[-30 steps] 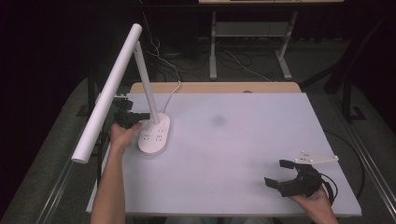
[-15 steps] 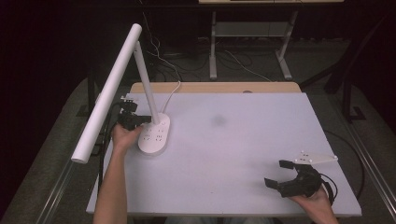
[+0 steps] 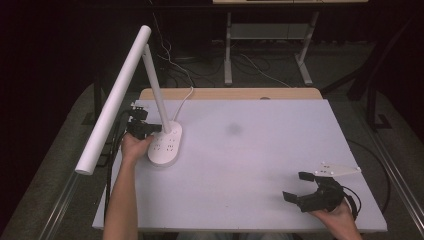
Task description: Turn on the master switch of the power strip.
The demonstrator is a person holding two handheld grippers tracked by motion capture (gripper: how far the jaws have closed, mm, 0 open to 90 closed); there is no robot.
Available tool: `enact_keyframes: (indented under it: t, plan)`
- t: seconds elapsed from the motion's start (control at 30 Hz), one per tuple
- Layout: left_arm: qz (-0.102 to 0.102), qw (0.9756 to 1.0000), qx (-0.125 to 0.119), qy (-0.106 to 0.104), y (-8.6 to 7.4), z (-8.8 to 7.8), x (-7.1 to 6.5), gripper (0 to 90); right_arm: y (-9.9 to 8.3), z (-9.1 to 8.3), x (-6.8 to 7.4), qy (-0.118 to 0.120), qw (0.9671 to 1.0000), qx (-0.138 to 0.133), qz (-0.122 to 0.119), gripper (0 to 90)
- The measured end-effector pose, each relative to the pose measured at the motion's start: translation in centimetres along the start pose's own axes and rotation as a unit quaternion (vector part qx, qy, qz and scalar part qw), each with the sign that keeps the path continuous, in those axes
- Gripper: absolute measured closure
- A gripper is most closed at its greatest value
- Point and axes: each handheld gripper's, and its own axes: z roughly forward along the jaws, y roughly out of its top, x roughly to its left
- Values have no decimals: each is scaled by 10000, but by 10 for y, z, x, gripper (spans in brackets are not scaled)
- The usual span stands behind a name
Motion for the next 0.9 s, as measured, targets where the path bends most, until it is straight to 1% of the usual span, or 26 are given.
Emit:
enact_keyframes:
  t: [0.07,0.2,0.33,0.43,0.47,0.5,0.53,0.57,0.63,0.73,0.77,0.87,0.9]
  plan:
    - [-96,9999,45,-22,0,-1,1,900,0,0,0,1,10000,3,-2,1]
    - [-97,9999,83,-14,-1,-1,1,900,0,0,1,11,10000,6,-16,1]
    - [-23,9998,160,65,1,0,-2,900,0,0,1,7,10000,8,3,1]
    - [-65,9998,157,66,1,0,-1,900,0,-1,1,9,10000,11,-4,1]
    - [10,9996,173,211,2,2,-6,900,0,-1,0,10,10000,2,-14,1]
    - [10,9996,173,211,2,2,-6,900,0,-1,1,4,10000,3,-9,1]
    - [52,9995,184,262,2,2,-7,900,0,-1,1,4,10000,3,-9,1]
    - [-28,9995,152,258,1,2,-6,900,0,-1,1,0,10000,-7,-19,1]
    - [-27,9996,78,265,1,3,-7,900,0,-1,0,-9,10000,-12,-42,1]
    - [-45,9995,93,300,1,3,-8,900,0,-2,0,-16,10000,-22,-44,1]
    - [-69,9995,101,276,1,2,-7,900,0,-2,-1,-19,10000,-38,4,1]
    - [-69,9998,65,193,0,2,-5,900,0,-2,-1,-27,10000,-43,7,1]
    - [-58,9998,22,203,0,1,-4,900,0,-2,-1,-26,10000,-40,6,1]
